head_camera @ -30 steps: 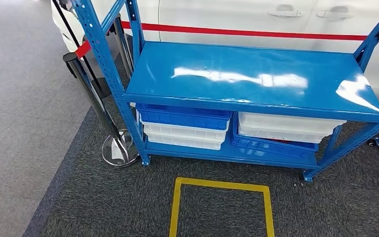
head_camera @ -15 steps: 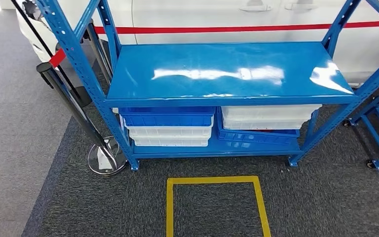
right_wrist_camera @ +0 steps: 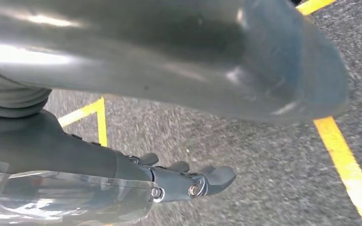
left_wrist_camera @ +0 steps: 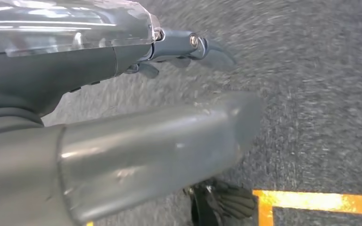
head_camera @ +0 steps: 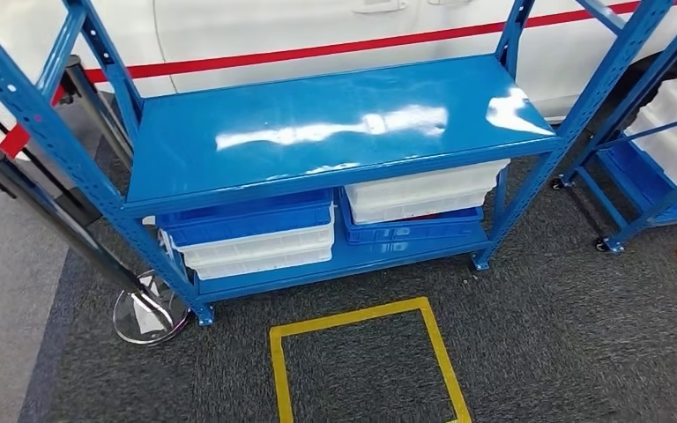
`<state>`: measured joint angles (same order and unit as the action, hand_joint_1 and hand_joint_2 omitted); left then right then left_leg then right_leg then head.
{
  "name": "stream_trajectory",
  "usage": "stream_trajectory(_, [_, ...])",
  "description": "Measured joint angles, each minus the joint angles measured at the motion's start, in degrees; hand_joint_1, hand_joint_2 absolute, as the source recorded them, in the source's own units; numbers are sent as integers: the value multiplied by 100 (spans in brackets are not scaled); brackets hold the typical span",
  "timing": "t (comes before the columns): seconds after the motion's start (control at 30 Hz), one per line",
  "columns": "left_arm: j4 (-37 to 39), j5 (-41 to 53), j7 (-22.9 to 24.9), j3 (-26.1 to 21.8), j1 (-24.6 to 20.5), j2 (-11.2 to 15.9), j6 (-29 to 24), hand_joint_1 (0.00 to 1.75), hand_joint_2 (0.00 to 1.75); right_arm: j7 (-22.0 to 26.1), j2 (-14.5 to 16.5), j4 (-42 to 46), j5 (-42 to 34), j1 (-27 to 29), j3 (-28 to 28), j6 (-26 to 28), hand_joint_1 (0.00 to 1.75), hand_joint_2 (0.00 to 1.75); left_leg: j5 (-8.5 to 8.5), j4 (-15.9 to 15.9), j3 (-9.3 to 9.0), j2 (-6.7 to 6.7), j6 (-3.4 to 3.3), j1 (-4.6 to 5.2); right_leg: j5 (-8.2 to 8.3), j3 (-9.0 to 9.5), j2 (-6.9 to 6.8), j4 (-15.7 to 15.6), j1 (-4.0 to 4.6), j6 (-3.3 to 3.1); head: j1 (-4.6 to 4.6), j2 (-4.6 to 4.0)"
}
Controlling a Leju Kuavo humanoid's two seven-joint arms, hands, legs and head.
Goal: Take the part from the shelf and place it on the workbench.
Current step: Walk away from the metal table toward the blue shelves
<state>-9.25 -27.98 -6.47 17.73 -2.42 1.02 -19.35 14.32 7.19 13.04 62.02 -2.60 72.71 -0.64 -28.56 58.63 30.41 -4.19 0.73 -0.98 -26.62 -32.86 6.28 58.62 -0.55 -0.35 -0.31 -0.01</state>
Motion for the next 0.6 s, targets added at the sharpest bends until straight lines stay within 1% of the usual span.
stream_trajectory(0.03, [-1,4,2,13,-14,-1,-1,0,0,-21,3,0,4,7,5,25,0,0,4,-23,-1,45,-33,8,17,-18,52,-8,-9,43,-2,0])
stream_trajectory(0.07, [-1,6,5,28,-30,-4,-1,0,0,-39,5,0,11,18,11,48,0,0,24,-45,-14,99,-79,4,21,-25,51,-8,-19,77,-1,0])
stream_trajectory(0.1, [-2,3,7,41,-42,-8,2,0,0,-52,9,0,20,30,15,61,0,0,47,-76,-30,146,-127,-2,-13,-44,-43,35,-16,106,9,-1])
stream_trajectory(0.13, [-2,-3,-6,51,-46,-11,7,0,0,-58,12,0,33,34,17,65,0,0,62,-110,-44,194,-174,-11,-110,-110,-191,176,-10,126,27,0])
stream_trajectory(0.17, [-2,-9,-26,56,-41,-14,15,0,0,-62,14,0,48,28,19,68,0,0,70,-135,-53,240,-215,-15,-261,-236,-362,438,-10,141,45,0])
stream_trajectory(0.2, [-2,-8,-47,60,-27,-14,29,0,0,-66,19,0,65,20,19,68,0,0,62,-142,-50,284,-238,-4,-437,-417,-502,796,-9,157,62,0])
stream_trajectory(0.23, [-2,-3,-67,66,-13,-14,48,0,0,-69,22,0,83,11,19,68,0,0,45,-143,-46,330,-253,6,-587,-616,-563,1177,-18,172,70,1])
stream_trajectory(0.27, [-2,9,-76,73,-2,-14,66,0,0,-74,25,1,98,8,19,69,0,0,33,-142,-50,370,-257,14,-656,-766,-584,1462,-27,185,71,1])
stream_trajectory(0.3, [-2,28,-73,81,3,-15,84,0,0,-83,26,1,111,14,19,70,0,0,18,-141,-61,405,-255,19,-625,-824,-593,1563,-32,192,71,0])
stream_trajectory(0.33, [-2,48,-59,90,2,-19,92,0,0,-92,27,0,119,24,19,72,0,0,1,-141,-82,427,-246,21,-493,-762,-598,1438,-33,189,72,0])
stream_trajectory(0.37, [-2,66,-40,97,0,-24,94,0,0,-99,27,0,125,34,19,73,0,0,-20,-141,-114,444,-233,21,-297,-595,-604,1119,-32,176,74,0])
stream_trajectory(0.4, [-2,80,-15,103,-1,-32,93,0,0,-103,27,1,131,42,19,73,0,0,-45,-141,-148,460,-215,23,-126,-380,-619,711,-24,150,75,0])
stream_trajectory(0.43, [-2,86,6,112,-3,-39,92,0,0,-103,27,1,138,43,19,72,0,0,-77,-135,-178,472,-187,34,-22,-188,-634,351,-8,122,74,0])
stream_trajectory(0.47, [-2,87,19,120,-5,-43,89,0,0,-103,27,1,146,39,19,68,0,0,-106,-132,-200,484,-158,43,13,-62,-648,111,10,93,69,-1])
stream_trajectory(0.5, [-2,86,27,128,-9,-45,89,0,0,-103,27,1,155,35,19,63,0,0,-131,-134,-214,493,-126,50,-14,-6,-656,3,29,65,66,0])
stream_trajectory(0.53, [-2,85,28,134,-16,-45,90,0,0,-103,27,1,163,36,19,58,0,0,-150,-143,-227,497,-93,54,-46,3,-652,-11,45,40,63,0])
stream_trajectory(0.6, [-5,85,27,140,-35,-40,95,0,0,-103,35,1,174,46,19,51,0,0,-200,-130,-269,497,-29,51,-70,63,-641,-56,23,-22,59,0])
